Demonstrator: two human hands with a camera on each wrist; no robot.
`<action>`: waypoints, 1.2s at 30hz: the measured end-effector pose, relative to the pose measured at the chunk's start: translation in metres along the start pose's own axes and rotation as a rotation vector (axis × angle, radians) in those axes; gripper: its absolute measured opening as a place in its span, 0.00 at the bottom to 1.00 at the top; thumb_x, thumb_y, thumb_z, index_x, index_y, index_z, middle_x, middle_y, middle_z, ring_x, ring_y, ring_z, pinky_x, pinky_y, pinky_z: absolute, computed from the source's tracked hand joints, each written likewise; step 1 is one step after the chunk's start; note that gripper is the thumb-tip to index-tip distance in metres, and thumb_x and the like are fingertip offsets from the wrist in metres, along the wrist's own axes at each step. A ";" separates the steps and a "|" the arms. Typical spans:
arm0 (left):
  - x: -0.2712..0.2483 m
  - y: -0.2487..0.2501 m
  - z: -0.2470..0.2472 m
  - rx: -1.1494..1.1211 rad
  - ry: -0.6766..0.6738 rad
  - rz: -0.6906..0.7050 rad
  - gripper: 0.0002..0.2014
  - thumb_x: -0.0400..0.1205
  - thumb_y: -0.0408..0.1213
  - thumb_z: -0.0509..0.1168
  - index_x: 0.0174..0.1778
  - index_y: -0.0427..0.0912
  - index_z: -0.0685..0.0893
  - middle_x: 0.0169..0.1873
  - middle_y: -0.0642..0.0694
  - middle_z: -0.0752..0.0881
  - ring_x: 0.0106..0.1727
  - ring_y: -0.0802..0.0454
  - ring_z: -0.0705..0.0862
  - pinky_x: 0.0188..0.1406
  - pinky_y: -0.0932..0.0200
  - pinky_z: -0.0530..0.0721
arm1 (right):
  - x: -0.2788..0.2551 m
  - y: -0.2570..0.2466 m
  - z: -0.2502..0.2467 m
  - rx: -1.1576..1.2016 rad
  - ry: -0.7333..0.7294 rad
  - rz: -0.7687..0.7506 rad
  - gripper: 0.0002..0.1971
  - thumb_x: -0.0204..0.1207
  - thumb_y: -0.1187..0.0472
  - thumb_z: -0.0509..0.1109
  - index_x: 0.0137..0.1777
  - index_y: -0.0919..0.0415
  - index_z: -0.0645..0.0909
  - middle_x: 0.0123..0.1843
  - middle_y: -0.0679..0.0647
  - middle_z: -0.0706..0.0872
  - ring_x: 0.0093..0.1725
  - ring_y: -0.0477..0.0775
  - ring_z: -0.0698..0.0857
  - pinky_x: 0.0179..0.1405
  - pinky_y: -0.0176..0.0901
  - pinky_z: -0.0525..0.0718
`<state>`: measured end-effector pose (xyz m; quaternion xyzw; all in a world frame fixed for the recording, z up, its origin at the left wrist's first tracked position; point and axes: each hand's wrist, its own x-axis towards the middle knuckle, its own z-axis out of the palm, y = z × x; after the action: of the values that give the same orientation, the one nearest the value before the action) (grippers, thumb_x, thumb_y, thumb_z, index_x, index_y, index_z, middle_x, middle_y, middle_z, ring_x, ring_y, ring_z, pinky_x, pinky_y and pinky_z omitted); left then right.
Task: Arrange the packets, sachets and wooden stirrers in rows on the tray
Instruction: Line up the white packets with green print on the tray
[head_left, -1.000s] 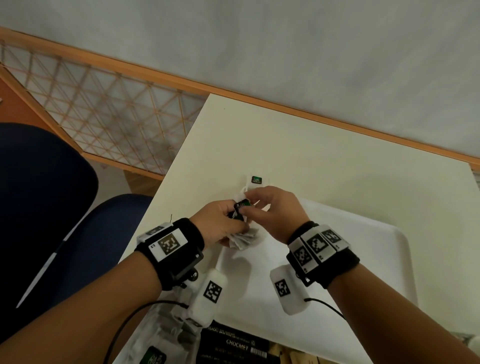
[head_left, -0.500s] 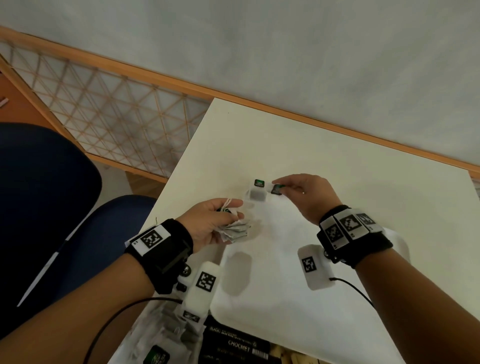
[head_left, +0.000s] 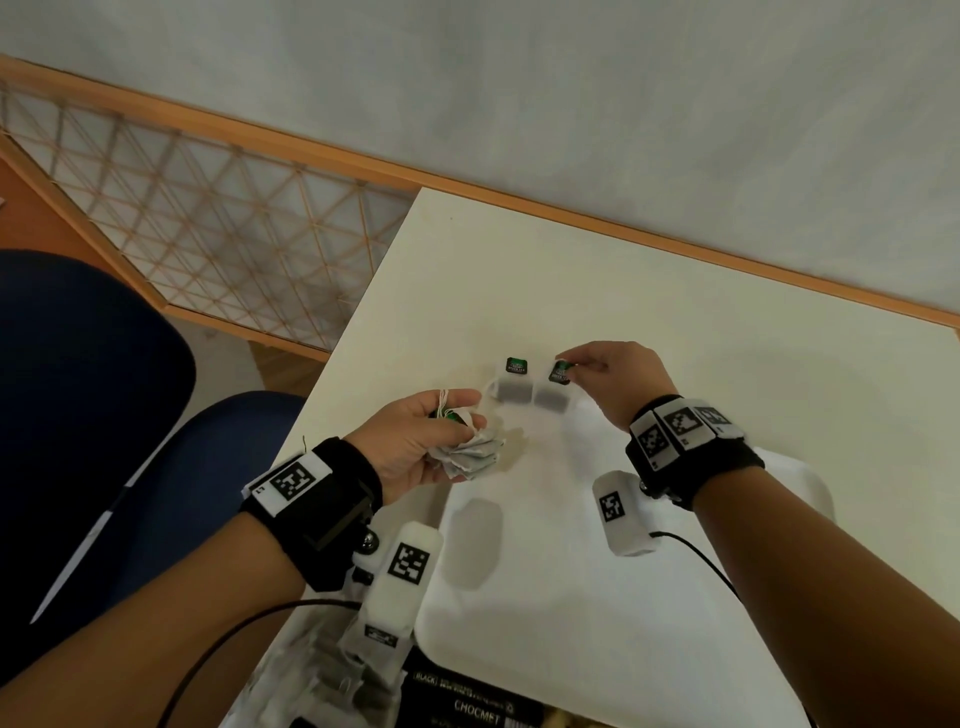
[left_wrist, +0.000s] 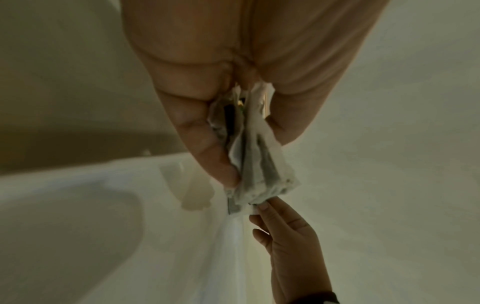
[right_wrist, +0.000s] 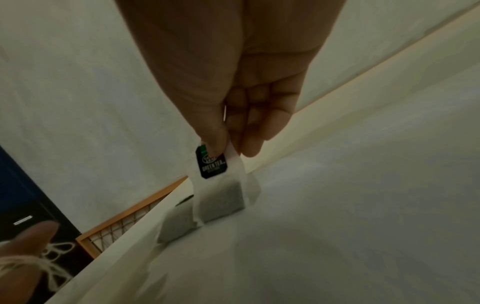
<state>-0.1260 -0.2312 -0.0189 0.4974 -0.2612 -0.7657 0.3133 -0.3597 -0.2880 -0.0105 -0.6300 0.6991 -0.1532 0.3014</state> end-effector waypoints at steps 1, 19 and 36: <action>0.001 0.000 0.000 -0.004 0.001 0.001 0.16 0.80 0.21 0.62 0.58 0.42 0.83 0.48 0.44 0.86 0.39 0.48 0.85 0.25 0.60 0.83 | 0.001 0.000 0.000 -0.003 0.005 -0.007 0.10 0.78 0.60 0.67 0.55 0.49 0.88 0.46 0.49 0.90 0.49 0.52 0.86 0.53 0.47 0.84; 0.000 -0.005 0.017 -0.053 0.009 0.097 0.23 0.81 0.17 0.56 0.66 0.44 0.76 0.55 0.38 0.84 0.41 0.45 0.85 0.28 0.57 0.86 | -0.072 -0.030 0.033 0.438 -0.322 0.020 0.09 0.78 0.48 0.68 0.55 0.47 0.79 0.42 0.49 0.89 0.37 0.47 0.87 0.40 0.42 0.87; -0.007 -0.019 0.016 0.071 0.069 0.073 0.28 0.65 0.29 0.76 0.62 0.30 0.80 0.49 0.26 0.82 0.45 0.40 0.79 0.45 0.49 0.76 | -0.077 -0.036 0.044 0.760 -0.204 0.112 0.05 0.76 0.61 0.73 0.48 0.61 0.83 0.36 0.55 0.87 0.34 0.51 0.86 0.33 0.38 0.84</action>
<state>-0.1430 -0.2117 -0.0225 0.5246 -0.2952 -0.7263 0.3318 -0.3021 -0.2120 -0.0058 -0.4464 0.5924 -0.3212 0.5888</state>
